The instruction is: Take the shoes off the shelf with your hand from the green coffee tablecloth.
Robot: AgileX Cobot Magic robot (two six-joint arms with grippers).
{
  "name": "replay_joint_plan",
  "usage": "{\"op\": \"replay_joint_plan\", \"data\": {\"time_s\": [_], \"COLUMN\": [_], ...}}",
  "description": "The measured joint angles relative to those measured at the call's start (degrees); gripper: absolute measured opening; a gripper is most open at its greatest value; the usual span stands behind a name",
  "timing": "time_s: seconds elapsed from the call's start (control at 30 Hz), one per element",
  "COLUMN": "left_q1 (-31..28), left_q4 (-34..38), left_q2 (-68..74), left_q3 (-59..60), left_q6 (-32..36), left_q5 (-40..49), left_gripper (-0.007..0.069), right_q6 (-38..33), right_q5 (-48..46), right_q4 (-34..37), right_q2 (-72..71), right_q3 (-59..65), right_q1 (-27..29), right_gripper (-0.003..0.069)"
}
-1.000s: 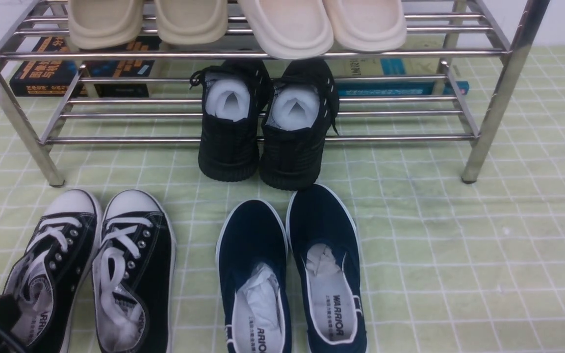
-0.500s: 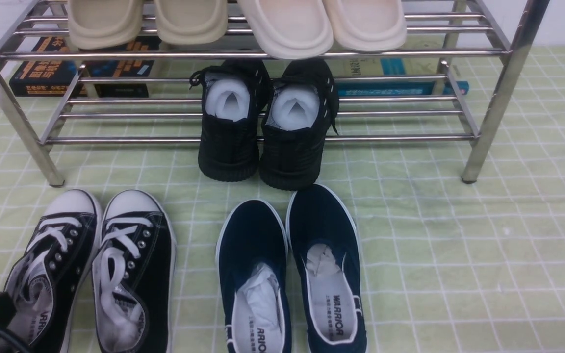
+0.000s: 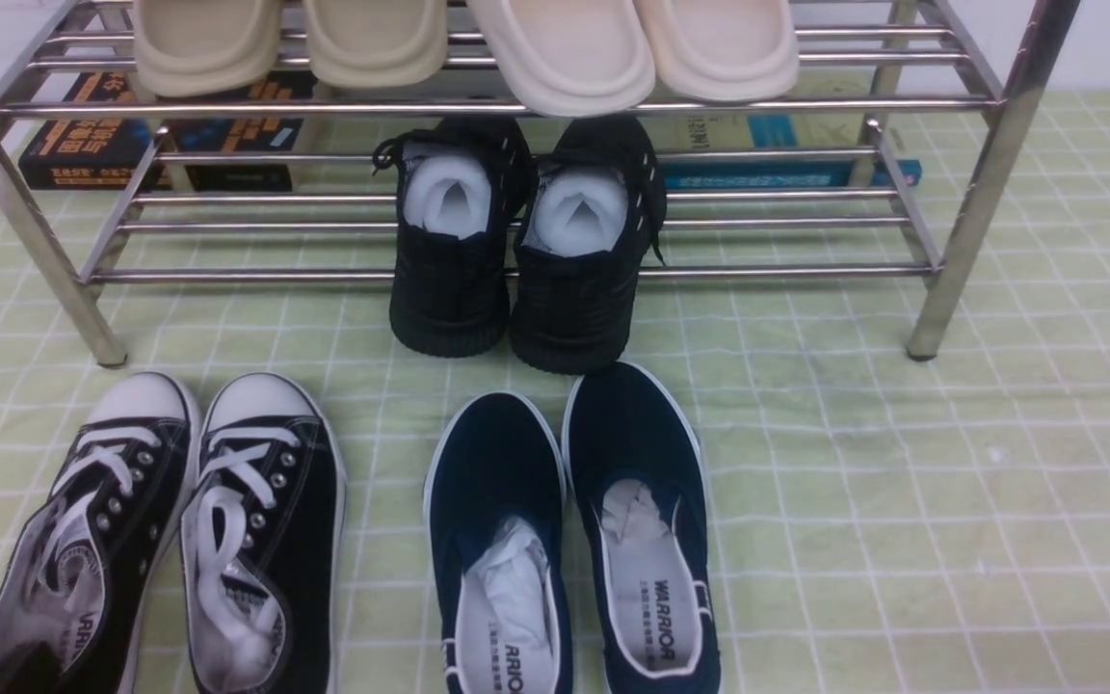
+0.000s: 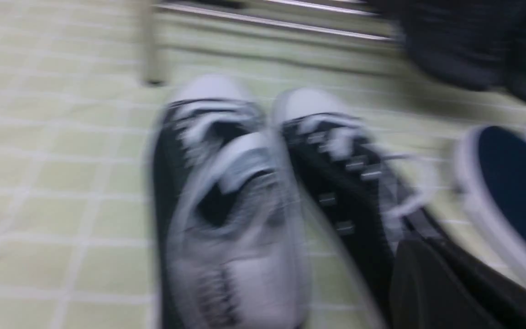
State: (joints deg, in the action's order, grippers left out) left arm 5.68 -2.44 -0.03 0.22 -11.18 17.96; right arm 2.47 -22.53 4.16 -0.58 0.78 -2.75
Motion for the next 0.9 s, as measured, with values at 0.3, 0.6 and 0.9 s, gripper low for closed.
{"op": "replay_joint_plan", "data": {"time_s": [0.3,0.6,0.9], "left_q1": [-3.48,-3.55,-3.55], "left_q4": [-3.62,-4.68,-4.89], "left_q2": [-0.59,-0.59,-0.59], "left_q3": [1.08,1.02,1.02], "left_q6": [0.29,0.33,0.33], "left_q5": [2.53,2.83,2.87], "left_gripper": [0.0034,0.0043,0.0052], "right_q6": [0.00,0.00,0.00], "right_q5": [0.00,0.00,0.00], "right_q4": [0.00,0.00,0.00], "right_q2": [0.00,0.00,0.00], "right_q3": [0.00,0.00,0.00], "right_q1": [0.00,0.00,0.00], "right_gripper": [0.0237,0.0237,0.0237]}}
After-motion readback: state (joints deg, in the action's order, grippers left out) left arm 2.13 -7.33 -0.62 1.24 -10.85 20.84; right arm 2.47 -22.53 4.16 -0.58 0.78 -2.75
